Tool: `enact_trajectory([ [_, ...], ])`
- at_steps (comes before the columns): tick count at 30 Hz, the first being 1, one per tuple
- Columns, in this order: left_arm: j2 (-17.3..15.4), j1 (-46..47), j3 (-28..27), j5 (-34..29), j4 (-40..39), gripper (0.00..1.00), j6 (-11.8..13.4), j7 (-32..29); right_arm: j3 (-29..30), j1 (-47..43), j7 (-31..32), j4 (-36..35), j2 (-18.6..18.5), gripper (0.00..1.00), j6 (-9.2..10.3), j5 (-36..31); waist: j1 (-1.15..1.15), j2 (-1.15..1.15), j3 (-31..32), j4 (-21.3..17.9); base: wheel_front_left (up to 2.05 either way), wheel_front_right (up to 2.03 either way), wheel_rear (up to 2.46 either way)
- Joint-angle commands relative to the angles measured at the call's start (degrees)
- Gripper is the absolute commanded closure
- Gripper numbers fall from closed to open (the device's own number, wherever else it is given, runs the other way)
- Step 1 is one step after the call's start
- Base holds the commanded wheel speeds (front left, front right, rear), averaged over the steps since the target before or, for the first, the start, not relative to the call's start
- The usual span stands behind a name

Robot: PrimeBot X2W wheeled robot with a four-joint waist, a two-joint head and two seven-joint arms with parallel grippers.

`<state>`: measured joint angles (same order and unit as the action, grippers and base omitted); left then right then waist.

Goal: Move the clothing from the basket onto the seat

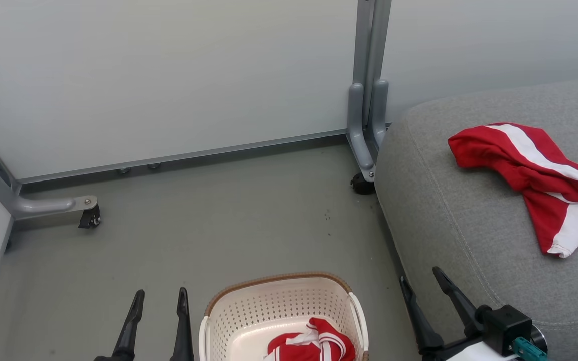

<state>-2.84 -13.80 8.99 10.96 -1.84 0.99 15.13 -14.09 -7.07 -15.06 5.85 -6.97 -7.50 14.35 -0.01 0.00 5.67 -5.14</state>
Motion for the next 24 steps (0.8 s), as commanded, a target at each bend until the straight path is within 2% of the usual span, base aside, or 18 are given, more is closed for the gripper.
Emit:
enact_trajectory([
  [1, -0.1, -0.2, -0.1, -0.4, 0.0, 0.00, -0.1, 0.0, 0.1, -0.5, -0.2, -0.3, -0.2, 0.00, 0.02, -0.4, 0.01, 0.00, -0.2, 0.1, 0.00, 0.00, 0.00],
  [24, -0.1, 0.4, 0.5, -1.3, 0.5, 0.00, -0.6, 0.0, 2.2, 0.2, -0.2, -1.2, 0.4, 0.00, 0.02, -1.1, 0.01, 0.00, -2.6, 1.1, 0.00, 0.00, 0.00],
])
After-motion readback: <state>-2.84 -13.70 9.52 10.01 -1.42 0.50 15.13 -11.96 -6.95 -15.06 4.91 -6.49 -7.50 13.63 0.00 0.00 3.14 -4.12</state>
